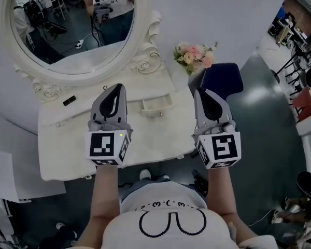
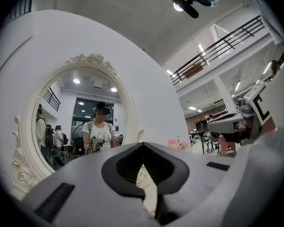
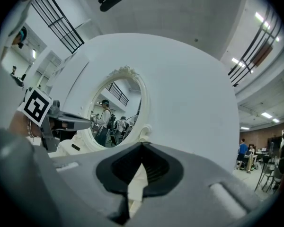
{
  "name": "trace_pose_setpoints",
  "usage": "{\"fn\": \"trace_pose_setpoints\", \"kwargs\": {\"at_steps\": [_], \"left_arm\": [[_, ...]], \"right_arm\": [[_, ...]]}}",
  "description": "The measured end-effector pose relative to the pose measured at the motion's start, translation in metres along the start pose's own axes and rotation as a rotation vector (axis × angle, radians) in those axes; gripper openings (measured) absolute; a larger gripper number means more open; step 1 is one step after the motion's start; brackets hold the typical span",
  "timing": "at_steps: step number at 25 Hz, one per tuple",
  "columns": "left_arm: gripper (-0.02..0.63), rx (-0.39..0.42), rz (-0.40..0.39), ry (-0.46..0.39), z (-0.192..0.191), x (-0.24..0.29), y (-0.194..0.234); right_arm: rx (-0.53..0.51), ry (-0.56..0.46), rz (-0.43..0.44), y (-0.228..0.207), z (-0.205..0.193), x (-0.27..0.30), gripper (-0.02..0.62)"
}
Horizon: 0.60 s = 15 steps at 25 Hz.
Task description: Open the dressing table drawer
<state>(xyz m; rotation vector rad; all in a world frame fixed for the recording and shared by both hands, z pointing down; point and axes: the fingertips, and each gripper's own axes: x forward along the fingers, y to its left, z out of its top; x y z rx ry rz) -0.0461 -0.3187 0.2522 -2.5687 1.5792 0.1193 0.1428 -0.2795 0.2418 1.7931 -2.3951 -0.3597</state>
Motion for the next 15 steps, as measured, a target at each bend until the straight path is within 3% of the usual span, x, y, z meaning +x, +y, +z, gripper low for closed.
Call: {"fn": "trace_pose_setpoints", "kwargs": {"at_steps": [15], "left_arm": [[-0.002,0.001,-0.009,0.001,0.0034,0.0078,-0.0023]], "right_arm": [[0.001,0.019,0.032,0.0033,-0.0011,0.0063,0.002]]}}
